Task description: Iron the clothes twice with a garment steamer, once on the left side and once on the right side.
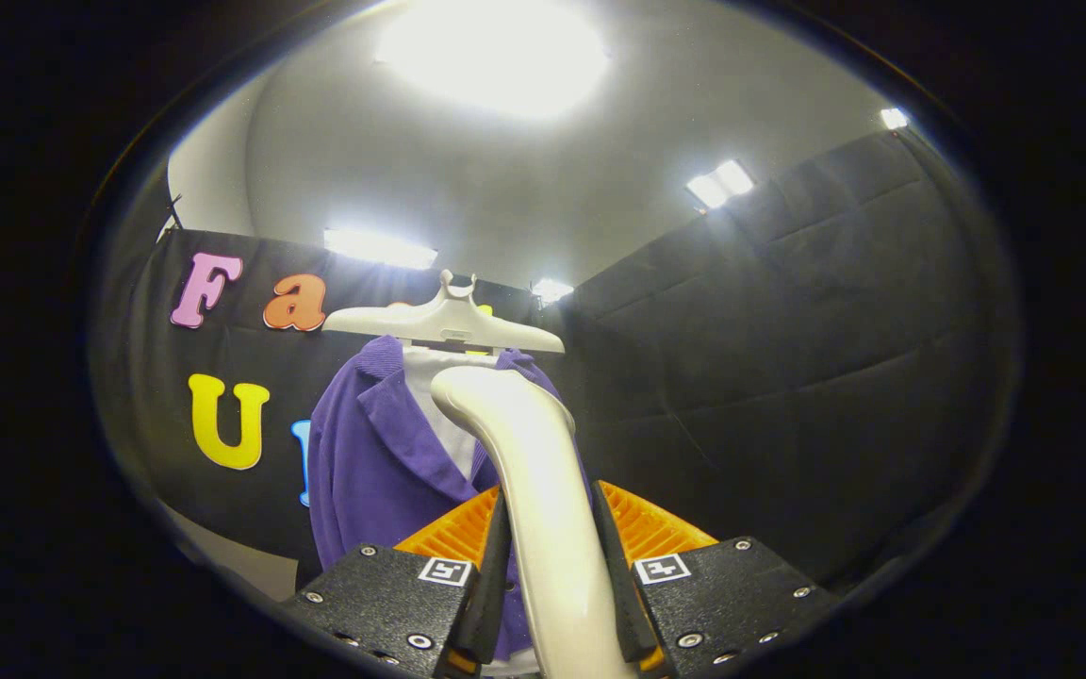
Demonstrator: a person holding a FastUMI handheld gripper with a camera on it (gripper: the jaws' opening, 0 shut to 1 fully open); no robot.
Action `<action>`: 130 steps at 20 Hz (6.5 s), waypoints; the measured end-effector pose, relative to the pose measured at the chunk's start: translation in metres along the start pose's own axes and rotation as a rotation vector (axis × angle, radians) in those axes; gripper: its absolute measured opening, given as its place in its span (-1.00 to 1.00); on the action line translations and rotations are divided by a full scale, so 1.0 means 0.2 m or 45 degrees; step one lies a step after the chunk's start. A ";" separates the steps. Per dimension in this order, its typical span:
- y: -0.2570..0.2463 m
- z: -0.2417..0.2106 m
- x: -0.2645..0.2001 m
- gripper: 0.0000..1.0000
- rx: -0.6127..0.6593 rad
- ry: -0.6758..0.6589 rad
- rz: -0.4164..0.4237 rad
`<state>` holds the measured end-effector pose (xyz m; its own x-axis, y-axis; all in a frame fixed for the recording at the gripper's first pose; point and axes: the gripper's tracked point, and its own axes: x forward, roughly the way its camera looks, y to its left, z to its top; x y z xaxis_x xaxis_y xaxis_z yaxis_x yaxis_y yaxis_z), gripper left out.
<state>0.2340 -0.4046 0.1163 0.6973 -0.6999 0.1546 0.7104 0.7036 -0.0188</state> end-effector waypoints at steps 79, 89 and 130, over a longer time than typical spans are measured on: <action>-0.23 -1.55 -0.29 0.01 -0.159 0.787 -0.032; -0.10 -0.90 -0.72 0.02 -0.025 0.558 0.145; 0.19 -0.19 -2.09 -0.14 -0.067 0.365 0.414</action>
